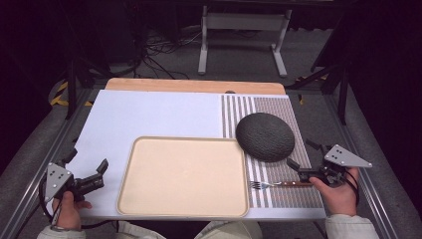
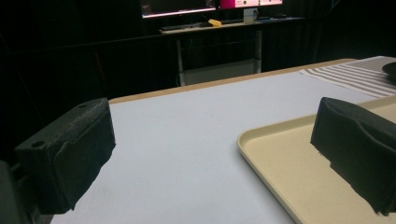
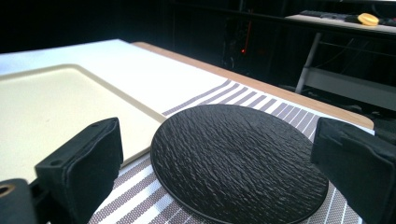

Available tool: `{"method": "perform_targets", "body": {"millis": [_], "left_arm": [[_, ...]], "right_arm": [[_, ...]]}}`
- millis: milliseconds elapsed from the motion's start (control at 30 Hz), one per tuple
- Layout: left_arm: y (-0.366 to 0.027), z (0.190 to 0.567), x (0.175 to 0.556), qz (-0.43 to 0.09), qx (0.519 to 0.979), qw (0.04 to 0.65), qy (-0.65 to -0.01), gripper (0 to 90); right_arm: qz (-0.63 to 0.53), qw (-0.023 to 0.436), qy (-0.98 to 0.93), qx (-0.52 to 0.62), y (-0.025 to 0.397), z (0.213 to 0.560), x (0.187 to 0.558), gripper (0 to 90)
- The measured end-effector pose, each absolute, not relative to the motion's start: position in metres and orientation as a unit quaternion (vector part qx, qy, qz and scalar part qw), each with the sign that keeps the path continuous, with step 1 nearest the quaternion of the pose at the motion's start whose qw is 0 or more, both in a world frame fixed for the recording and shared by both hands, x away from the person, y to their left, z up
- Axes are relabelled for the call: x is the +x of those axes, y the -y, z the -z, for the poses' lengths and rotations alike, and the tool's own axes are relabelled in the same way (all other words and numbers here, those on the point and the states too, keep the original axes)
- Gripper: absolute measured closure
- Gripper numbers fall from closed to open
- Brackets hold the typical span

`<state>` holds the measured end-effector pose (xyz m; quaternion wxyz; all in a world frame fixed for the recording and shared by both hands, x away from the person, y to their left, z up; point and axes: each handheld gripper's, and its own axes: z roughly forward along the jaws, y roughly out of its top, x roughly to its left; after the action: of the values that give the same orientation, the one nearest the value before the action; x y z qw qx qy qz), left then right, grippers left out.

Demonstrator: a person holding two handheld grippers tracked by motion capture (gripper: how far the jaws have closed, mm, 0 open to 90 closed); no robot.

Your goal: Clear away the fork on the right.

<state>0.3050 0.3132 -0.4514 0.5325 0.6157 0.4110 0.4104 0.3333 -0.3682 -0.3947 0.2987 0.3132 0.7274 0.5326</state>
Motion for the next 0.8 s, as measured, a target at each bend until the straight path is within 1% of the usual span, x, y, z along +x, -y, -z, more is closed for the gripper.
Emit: {"method": "perform_targets", "body": {"millis": [367,400,800], "left_arm": [[-0.313,0.451,0.305,-0.411,0.616,0.531,-0.412,0.4],[-0.314,0.451,0.305,-0.413,0.616,0.529,-0.411,0.4],[-0.314,0.451,0.305,-0.414,0.617,0.528,-0.412,0.4]], "right_arm": [[-0.493,0.275,-0.776,0.282,0.361,0.380,0.338,3.3],[-0.478,0.268,-0.791,0.272,0.356,0.376,0.340,3.3],[-0.404,0.245,-0.850,0.234,0.341,0.365,0.350,4.2]]}}
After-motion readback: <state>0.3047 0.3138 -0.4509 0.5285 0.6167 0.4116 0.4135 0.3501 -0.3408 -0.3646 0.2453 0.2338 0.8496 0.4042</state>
